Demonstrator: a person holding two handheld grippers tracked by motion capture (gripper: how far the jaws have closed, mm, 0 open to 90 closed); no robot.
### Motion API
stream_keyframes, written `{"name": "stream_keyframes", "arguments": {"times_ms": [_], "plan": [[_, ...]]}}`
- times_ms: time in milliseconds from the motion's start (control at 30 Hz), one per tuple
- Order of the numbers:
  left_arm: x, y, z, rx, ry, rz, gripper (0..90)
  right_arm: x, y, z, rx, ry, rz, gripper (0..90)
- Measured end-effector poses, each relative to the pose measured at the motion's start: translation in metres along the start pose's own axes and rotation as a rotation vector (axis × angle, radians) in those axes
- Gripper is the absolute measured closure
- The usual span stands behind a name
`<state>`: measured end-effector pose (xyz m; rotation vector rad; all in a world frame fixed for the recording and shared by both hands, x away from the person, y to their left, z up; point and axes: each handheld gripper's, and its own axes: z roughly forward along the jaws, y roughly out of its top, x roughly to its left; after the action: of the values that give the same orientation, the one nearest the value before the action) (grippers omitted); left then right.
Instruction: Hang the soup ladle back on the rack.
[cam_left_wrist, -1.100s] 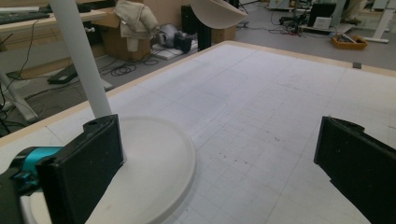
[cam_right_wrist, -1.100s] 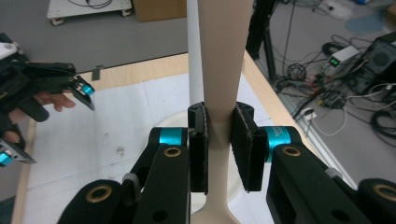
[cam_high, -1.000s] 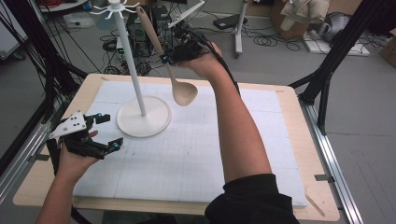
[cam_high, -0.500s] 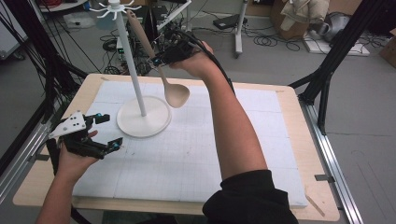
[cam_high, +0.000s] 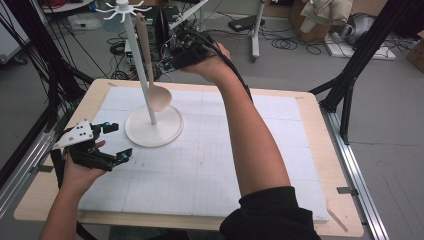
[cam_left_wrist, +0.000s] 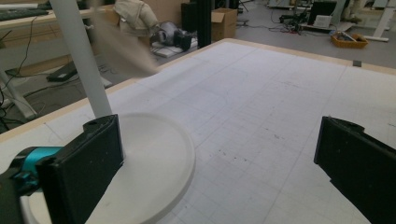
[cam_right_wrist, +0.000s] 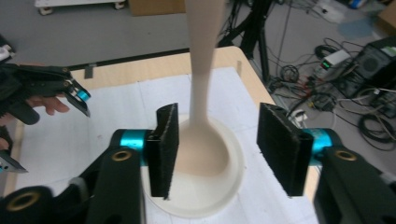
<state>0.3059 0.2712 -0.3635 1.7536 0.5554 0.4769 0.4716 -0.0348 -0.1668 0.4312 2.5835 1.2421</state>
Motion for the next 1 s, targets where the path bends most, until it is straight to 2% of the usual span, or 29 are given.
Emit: {"name": "stream_keyframes", "arguments": {"times_ms": [233,300,500,700,867,1000], "plan": [[-0.002,0.002,0.001,-0.005,-0.005,0.0,1.7,0.003,-0.027,-0.023,-0.005,-0.036,0.02,36.6],[-0.003,0.002,0.001,-0.006,-0.007,0.001,1.7,0.005,-0.037,-0.033,-0.009,-0.041,0.033,34.9],[-0.003,0.005,0.001,-0.008,-0.011,-0.007,1.7,0.008,-0.071,-0.066,-0.038,-0.097,0.058,26.4],[-0.002,0.008,-0.001,-0.013,-0.008,-0.009,1.7,0.011,-0.116,-0.097,-0.086,-0.154,0.151,15.7],[0.0,0.007,-0.003,-0.013,-0.004,-0.02,1.7,0.016,-0.158,-0.113,-0.146,-0.172,0.227,13.0],[0.0,0.005,-0.002,-0.008,-0.026,-0.028,1.7,0.022,-0.19,-0.121,-0.191,-0.21,0.263,12.5]]}}
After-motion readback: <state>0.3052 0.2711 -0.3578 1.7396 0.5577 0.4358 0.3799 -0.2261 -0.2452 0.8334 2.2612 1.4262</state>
